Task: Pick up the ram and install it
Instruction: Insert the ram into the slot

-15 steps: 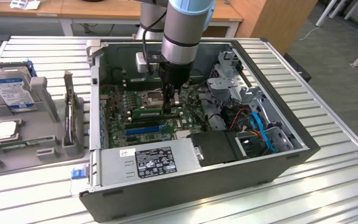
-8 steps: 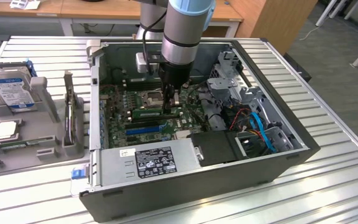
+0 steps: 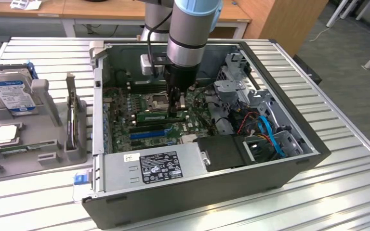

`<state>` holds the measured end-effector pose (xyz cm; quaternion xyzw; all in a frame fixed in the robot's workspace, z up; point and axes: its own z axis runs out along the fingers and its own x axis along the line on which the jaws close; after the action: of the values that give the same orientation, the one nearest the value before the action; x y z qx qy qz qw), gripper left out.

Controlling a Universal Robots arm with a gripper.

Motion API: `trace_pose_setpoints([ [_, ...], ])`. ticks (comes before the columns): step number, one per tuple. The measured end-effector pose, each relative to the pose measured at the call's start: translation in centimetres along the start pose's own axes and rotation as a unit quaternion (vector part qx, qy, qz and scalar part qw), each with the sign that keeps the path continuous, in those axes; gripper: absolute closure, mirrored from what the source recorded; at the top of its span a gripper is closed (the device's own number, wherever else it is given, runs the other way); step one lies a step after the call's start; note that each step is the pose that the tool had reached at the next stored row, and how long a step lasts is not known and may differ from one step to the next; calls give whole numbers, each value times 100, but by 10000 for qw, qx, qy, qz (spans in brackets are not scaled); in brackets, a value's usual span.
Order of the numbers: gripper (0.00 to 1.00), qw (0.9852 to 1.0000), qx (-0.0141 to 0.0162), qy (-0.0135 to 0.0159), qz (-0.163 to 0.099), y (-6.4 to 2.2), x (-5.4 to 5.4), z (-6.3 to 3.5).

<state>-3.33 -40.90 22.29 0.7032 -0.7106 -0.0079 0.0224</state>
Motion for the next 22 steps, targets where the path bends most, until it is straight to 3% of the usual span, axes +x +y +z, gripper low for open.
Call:
trace_pose_setpoints([
  [11,88,10000,1,-1,0,2,1,-44],
  [12,88,10000,8,-1,0,2,1,-45],
  [17,88,9999,145,-4,4,4,0,-44],
  [22,88,9999,153,-2,3,3,1,-44],
])
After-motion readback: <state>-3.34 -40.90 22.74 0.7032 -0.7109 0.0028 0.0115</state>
